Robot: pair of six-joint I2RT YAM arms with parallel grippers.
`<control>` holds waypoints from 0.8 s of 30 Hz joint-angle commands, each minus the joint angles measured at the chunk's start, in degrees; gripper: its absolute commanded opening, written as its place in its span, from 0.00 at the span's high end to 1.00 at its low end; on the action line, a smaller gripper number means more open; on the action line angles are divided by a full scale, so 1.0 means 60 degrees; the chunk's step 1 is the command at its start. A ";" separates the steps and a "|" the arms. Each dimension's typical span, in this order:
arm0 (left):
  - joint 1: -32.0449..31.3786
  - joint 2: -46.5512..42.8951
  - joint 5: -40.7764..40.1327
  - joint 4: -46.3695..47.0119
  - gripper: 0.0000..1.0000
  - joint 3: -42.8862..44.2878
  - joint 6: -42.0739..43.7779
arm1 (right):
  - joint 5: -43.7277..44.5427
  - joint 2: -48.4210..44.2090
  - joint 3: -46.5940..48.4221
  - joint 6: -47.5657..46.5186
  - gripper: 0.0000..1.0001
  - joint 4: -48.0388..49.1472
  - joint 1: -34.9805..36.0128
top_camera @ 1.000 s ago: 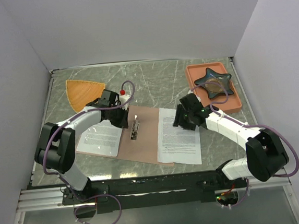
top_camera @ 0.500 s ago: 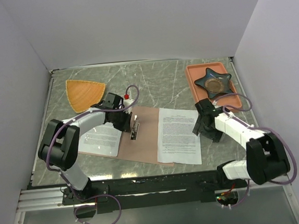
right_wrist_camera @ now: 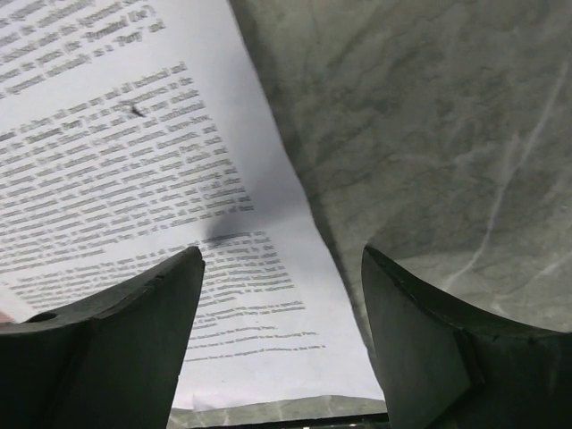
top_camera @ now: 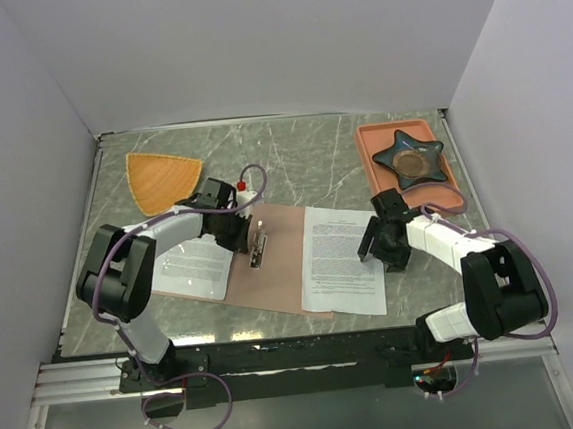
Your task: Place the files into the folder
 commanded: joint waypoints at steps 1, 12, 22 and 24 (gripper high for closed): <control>0.0006 0.0392 -0.0083 0.0416 0.93 -0.0086 0.0189 | -0.0912 0.0185 -0.0505 0.0145 0.24 0.1201 0.0139; -0.0507 0.0598 0.0108 0.0534 0.93 -0.0159 -0.0046 | -0.0649 0.0449 0.0110 0.0028 0.36 0.1056 0.1150; -0.0536 0.0539 0.0196 0.0461 0.94 -0.0145 -0.0105 | -0.0065 0.0244 0.0695 -0.0514 0.85 0.0792 0.1839; -0.0536 0.0554 0.0196 0.0490 0.94 -0.0174 -0.0119 | -0.0063 0.0185 0.0725 -0.0558 1.00 0.0748 0.1883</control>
